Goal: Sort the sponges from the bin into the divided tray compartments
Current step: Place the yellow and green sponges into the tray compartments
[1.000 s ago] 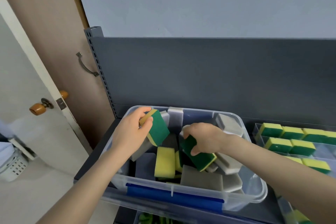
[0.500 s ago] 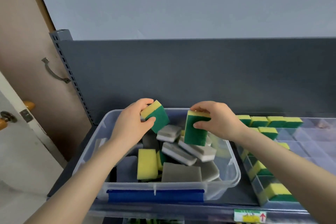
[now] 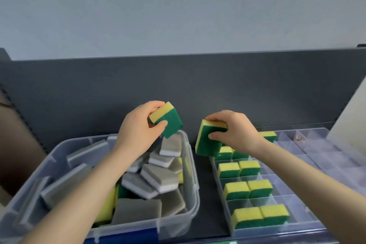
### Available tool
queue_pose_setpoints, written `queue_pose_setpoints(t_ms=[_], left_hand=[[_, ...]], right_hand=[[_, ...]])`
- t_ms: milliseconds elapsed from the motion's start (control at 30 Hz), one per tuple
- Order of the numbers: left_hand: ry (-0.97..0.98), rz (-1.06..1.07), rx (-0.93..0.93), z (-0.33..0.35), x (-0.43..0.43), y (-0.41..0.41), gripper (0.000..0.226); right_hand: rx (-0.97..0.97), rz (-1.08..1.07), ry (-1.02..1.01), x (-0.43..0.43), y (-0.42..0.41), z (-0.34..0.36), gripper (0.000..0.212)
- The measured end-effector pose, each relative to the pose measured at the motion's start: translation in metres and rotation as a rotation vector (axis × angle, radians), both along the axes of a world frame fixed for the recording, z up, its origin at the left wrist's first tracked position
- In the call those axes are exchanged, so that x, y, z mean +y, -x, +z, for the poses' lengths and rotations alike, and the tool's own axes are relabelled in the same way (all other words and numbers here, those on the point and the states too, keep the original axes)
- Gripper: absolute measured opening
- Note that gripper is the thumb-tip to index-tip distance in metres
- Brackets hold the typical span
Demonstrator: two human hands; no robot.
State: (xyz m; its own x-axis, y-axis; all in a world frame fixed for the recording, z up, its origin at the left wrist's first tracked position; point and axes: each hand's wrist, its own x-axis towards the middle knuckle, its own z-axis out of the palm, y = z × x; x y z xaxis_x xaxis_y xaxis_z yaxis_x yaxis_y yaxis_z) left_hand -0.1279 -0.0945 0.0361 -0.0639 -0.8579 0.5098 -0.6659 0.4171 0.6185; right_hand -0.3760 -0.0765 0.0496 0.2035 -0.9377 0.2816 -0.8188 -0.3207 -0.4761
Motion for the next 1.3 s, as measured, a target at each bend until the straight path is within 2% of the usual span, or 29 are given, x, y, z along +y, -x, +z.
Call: queue_pose_setpoints(t_ms=[700, 1300], left_hand=[[-0.095, -0.032, -0.084, -0.022, -0.031, 0.244, 0.037], [-0.357, -0.121, -0.278, -0.071, -0.057, 0.296, 0.035]], right_hand=[[-0.033, 0.039, -0.04, -0.048, 0.245, -0.018, 0.039], [-0.016, -0.055, -0.131, -0.061, 0.279, -0.087, 0.04]])
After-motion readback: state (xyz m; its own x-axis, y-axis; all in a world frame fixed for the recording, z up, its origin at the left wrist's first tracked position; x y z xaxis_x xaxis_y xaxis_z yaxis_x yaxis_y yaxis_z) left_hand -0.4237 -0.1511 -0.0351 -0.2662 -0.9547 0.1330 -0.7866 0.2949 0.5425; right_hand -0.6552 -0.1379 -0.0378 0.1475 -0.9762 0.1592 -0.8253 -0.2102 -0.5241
